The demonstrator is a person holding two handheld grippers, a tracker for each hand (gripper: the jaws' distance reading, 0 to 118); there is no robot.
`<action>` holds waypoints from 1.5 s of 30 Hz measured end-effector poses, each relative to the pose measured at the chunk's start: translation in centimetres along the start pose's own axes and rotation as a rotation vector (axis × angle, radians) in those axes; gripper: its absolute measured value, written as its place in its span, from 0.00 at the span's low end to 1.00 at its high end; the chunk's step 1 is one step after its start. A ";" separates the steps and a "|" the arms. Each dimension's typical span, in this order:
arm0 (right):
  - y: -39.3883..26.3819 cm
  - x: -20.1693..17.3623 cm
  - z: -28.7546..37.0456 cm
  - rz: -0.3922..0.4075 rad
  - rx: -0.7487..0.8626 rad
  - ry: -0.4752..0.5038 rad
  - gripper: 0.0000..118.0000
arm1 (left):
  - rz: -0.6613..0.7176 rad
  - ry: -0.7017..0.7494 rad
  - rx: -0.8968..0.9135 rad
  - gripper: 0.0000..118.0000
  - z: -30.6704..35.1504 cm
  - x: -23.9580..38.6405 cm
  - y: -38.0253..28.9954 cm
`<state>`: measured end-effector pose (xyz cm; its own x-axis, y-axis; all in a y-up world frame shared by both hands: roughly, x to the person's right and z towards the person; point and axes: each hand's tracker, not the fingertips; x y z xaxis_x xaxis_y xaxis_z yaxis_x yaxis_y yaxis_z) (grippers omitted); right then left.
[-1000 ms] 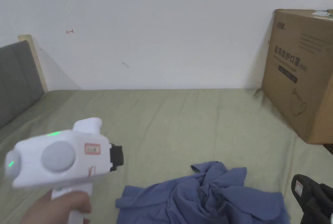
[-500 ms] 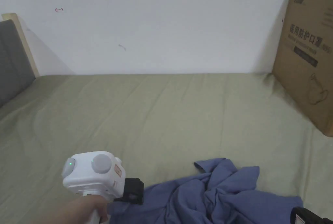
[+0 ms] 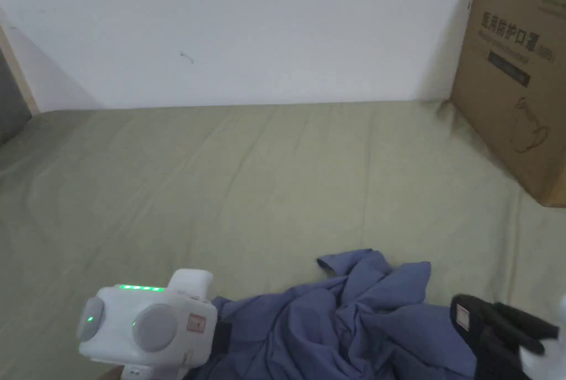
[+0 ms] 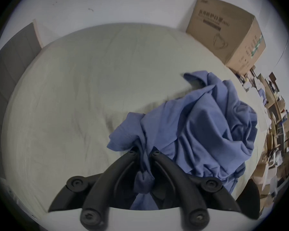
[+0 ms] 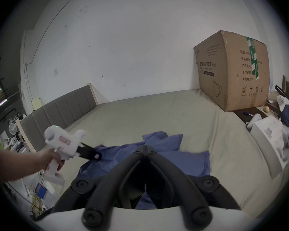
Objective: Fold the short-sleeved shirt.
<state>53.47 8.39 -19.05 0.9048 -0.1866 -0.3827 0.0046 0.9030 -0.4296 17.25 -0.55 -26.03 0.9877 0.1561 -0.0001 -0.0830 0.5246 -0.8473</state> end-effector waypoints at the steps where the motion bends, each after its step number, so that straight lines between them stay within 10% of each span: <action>1: 1.3 0.4 -1.4 0.024 -0.042 0.007 0.00 | 0.017 -0.004 0.023 0.06 0.5 0.0 -0.5; 8: 8.1 3.9 -19.3 -0.021 -0.642 -0.005 0.03 | 0.135 -0.071 0.064 0.06 2.5 -0.6 -2.5; 9: 8.0 4.3 -21.7 -0.042 -0.704 -0.028 0.20 | 0.140 -0.077 0.065 0.06 2.6 -0.5 -2.9; 11: 7.9 4.1 -24.7 -0.065 -0.815 -0.050 0.89 | 0.146 -0.087 0.067 0.06 2.8 -0.4 -3.5; 13: 7.4 3.7 -27.0 -0.031 -0.799 -0.070 0.99 | 0.145 -0.091 0.073 0.06 2.1 -0.6 -3.6; 20: 5.8 2.6 -33.1 -0.109 -0.862 -0.117 0.93 | 0.115 -0.080 0.096 0.06 1.8 -1.2 -4.4; 21: 5.3 2.6 -33.6 -0.112 -0.863 -0.127 0.81 | 0.128 -0.088 0.103 0.06 1.8 -1.6 -4.5; 23: 4.6 2.6 -33.4 -0.106 -0.868 -0.155 0.07 | 0.143 -0.078 0.103 0.06 1.6 -2.1 -4.6; 45: 22.8 9.2 2.4 -0.238 -0.221 0.044 0.04 | 0.041 -0.007 0.456 0.06 23.9 -1.8 3.4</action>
<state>62.95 28.17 -30.37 0.8701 -0.4034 -0.2831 0.1172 0.7273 -0.6762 12.06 20.94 -16.21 0.9816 0.1896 -0.0242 -0.1737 0.8325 -0.5262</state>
